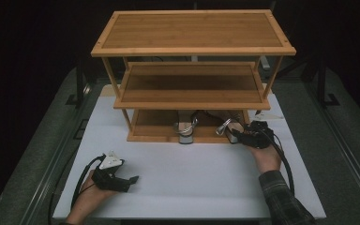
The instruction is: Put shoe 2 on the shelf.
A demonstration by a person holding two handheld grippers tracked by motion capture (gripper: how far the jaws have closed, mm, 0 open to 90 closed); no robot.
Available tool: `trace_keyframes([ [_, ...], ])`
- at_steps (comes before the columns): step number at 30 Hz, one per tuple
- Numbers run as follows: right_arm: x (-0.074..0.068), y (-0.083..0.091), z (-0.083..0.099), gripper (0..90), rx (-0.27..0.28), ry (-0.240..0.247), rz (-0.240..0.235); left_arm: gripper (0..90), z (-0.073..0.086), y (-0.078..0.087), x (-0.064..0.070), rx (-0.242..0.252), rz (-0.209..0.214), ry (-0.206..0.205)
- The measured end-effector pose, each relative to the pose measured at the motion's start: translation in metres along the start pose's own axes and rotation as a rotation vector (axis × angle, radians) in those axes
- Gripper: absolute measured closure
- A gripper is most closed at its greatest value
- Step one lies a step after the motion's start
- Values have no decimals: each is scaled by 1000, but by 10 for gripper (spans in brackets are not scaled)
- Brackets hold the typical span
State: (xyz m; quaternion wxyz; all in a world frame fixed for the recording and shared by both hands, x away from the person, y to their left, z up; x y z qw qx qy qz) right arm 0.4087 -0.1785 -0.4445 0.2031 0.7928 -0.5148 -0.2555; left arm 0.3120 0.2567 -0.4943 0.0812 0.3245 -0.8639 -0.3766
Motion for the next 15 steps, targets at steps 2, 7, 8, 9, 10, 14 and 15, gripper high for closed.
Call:
trace_keyframes([
  [2, 4, 10, 1, 452, 7, -4, -22, 126, 0, 0, 0, 3, 0, 1],
  [7, 13, 28, 9, 705, 5, 13, -77, 127, 0, 0, 0, 2, 0, 1],
  [8, 13, 28, 9, 705, 5, 13, -77, 127, 0, 0, 0, 2, 0, 1],
  [9, 18, 29, 11, 783, 3, 10, -81, 127, 0, 0, 0, 2, 0, 1],
  [10, 18, 29, 11, 783, 3, 10, -81, 127, 0, 0, 0, 2, 0, 1],
  [14, 29, 24, 15, 883, -16, 21, -49, 127, 0, 0, 0, 0, 0, 1],
  [15, 32, 16, 16, 895, -27, 20, -48, 127, 0, 0, 0, 1, 0, 2],
])
Point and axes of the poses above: each handheld gripper's, and its own axes: y roughly backward along the jaws, z roughly out of its underside, x roughly to its right, the point moved 6 cm from there along -y, roughly forward along the jaws, and after that the axes turned 8 degrees about -y, right-handed, at the moved point
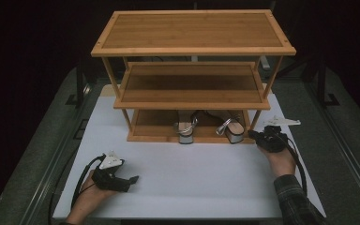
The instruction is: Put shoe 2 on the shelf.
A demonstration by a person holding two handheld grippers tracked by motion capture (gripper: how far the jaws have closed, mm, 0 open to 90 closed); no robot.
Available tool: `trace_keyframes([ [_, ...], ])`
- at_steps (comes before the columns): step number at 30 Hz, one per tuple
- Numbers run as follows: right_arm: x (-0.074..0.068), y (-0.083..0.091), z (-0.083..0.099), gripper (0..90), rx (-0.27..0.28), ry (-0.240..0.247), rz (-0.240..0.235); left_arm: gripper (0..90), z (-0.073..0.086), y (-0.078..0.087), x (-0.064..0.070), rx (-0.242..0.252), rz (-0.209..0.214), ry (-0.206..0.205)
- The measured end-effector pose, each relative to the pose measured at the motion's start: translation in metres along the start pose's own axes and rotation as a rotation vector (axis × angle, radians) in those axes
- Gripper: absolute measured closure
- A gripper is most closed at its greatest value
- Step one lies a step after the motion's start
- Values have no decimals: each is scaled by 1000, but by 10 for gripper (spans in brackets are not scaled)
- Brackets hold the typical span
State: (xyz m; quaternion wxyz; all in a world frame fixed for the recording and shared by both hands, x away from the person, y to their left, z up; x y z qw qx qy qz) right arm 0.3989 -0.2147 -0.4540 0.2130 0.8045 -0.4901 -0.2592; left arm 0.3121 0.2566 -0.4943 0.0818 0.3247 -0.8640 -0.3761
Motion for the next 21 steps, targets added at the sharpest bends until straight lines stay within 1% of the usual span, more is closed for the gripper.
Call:
trace_keyframes([
  [1, 0, 0, 0, 895, 0, 0, 0, 127, 0, 0, 0, 0, 0, 0],
  [2, 2, -10, 1, 897, -14, 3, 11, 127, 0, 0, 0, 1, 0, 0],
  [3, 2, -10, 1, 897, -14, 3, 11, 126, 0, 0, 0, 1, 0, 0],
  [4, 4, -19, 3, 897, -24, 14, 20, 127, 0, 0, 0, 0, 0, 0],
  [5, 4, -19, 3, 897, -24, 14, 20, 127, 0, 0, 0, 0, 0, 0],
  [6, 4, -25, 4, 896, -28, 31, 32, 127, 0, 0, 0, 1, 0, 0],
  [7, 4, -25, 4, 896, -28, 31, 32, 127, 0, 0, 0, 1, 0, 0],
  [8, 4, -30, 3, 896, -19, 43, 36, 127, 0, 0, 0, 1, 0, 0],
  [10, 4, -33, 2, 897, -12, 61, 47, 127, 0, 0, 0, 1, 0, 0],
  [13, 5, -36, 2, 898, -6, 63, 46, 127, 0, 0, 0, 1, 0, 0],
  [14, 5, -36, 1, 898, 3, 60, 35, 127, 0, 0, 0, 1, 1, 0],
  [16, 4, -36, 0, 898, 8, 62, 32, 127, 0, 0, 0, 0, 1, 0],
  [17, 2, -35, 0, 898, 12, 65, 26, 127, 0, 0, 0, 0, 1, 0],
  [18, -2, -37, 0, 898, 10, 75, 11, 127, 0, 0, 0, 0, 1, -1],
  [21, -4, -38, 0, 898, 6, 74, 2, 127, 0, 0, 0, 0, 1, 0],
])
Point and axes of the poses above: each handheld gripper's, and its own axes: y roughly backward along the jaws, z roughly out of its underside, x roughly to its right, the point moved 6 cm from there along -y, roughly forward along the jaws, and after that the axes turned 8 degrees about -y, right-handed, at the moved point
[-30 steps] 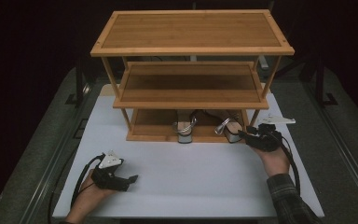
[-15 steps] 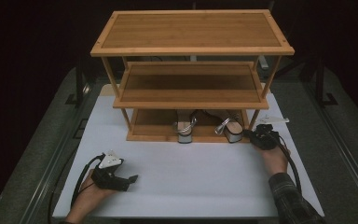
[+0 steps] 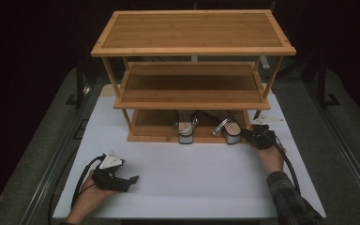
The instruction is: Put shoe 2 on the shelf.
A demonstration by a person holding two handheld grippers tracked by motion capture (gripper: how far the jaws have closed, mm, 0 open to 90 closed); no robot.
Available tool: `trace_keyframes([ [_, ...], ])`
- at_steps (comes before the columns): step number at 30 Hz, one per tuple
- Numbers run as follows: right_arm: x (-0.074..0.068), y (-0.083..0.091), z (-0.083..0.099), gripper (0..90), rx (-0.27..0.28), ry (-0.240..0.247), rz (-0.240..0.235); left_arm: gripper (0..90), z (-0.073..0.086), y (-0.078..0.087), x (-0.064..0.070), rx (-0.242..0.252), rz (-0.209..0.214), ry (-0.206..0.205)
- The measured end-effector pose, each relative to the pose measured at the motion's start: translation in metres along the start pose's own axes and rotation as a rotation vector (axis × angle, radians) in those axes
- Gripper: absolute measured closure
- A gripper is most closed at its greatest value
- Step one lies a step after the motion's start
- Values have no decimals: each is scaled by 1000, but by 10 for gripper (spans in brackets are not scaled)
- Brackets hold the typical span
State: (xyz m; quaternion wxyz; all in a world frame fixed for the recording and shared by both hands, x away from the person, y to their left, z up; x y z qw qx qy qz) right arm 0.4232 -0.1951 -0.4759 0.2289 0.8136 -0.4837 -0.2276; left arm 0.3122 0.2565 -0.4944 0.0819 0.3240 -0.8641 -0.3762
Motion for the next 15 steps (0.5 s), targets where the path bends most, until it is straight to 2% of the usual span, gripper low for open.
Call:
trace_keyframes([
  [3, -11, -5, -3, 897, -17, -2, -31, 127, 0, 0, 0, 0, 0, 0],
  [4, -11, -5, -3, 897, -17, -2, -31, 127, 0, 0, 0, 0, 0, 0],
  [7, -26, -12, -6, 897, -26, 12, -38, 127, 0, 0, 0, 0, 0, 0],
  [11, -32, -15, -8, 896, -32, 11, -44, 127, 0, 0, 0, 0, 0, 0],
  [15, -44, -21, -10, 897, -40, 32, -62, 127, 0, 0, 0, 0, 0, 0],
])
Point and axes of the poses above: each handheld gripper's, and its own axes: y roughly backward along the jaws, z roughly out of its underside, x roughly to its right, the point moved 6 cm from there along -y, roughly forward along the jaws, and after that the axes turned 8 degrees about -y, right-handed, at the moved point
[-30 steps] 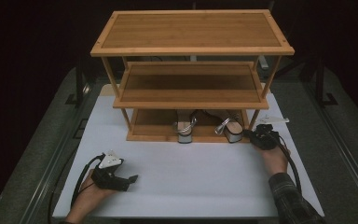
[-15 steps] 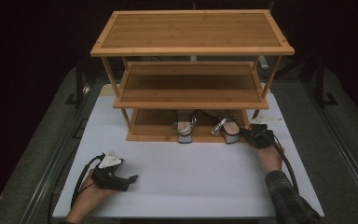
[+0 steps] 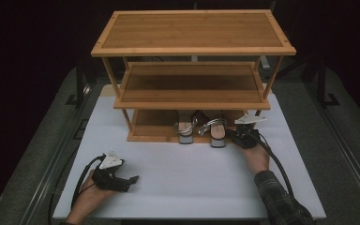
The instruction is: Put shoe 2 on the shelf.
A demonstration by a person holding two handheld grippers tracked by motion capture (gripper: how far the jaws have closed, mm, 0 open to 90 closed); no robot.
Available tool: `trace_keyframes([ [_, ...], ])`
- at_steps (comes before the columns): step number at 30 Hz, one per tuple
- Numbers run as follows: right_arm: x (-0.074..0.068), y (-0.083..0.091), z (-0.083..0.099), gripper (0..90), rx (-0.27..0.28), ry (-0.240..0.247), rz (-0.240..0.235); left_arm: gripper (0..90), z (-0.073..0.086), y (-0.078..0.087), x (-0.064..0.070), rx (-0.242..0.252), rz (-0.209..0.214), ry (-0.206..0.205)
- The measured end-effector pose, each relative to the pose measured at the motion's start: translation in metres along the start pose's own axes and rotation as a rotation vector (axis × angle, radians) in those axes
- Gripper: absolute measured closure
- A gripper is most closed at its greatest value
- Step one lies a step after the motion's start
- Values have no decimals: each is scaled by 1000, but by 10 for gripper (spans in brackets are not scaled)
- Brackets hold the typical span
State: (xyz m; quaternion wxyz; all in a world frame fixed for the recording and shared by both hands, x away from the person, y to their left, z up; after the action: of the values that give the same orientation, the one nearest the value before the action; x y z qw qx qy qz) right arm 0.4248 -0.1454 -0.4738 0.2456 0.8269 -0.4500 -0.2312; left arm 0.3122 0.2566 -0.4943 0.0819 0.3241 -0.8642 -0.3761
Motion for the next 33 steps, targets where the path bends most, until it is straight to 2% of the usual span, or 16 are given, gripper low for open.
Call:
trace_keyframes([
  [9, -9, -9, -4, 896, -8, -24, -19, 126, 0, 0, 0, 0, 0, 0],
  [12, -12, -13, -6, 896, -28, -43, -22, 127, 0, 0, 0, 0, 0, 0],
  [17, -8, -14, -4, 881, -38, -26, -3, 127, 0, 0, 0, 0, 0, 0],
  [20, -1, -4, -3, 848, -18, -47, 4, 127, 0, 0, 0, 0, 0, 1],
  [23, 3, 2, -1, 808, -28, -42, 1, 126, 0, 0, 0, -1, 1, 1],
  [24, 6, 8, 3, 737, -43, -35, -8, 126, 0, 0, 0, -2, 2, 1],
  [26, 8, 12, 4, 707, -45, -42, -7, 126, 0, 0, 0, -2, 3, 1],
  [29, 12, 25, 6, 596, -27, -61, -1, 126, 0, 0, 0, -1, 3, 0],
  [31, 13, 31, 6, 529, -22, -43, 6, 126, 0, 0, 0, 0, 3, 0],
  [32, 12, 40, 7, 473, -18, -44, 5, 126, 0, 0, 0, 0, 3, -1],
  [33, 12, 40, 7, 473, -18, -44, 5, 126, 0, 0, 0, 0, 3, -1],
])
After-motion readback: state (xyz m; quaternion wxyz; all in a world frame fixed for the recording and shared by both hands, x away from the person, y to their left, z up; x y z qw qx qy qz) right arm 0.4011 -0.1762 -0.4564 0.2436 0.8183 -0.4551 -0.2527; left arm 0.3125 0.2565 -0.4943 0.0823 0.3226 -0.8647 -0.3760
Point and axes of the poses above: each handheld gripper's, and its own axes: y roughly backward along the jaws, z roughly out of its underside, x roughly to its right, the point moved 6 cm from there along -y, roughly forward along the jaws, and after that the axes turned 8 degrees about -y, right-handed, at the moved point
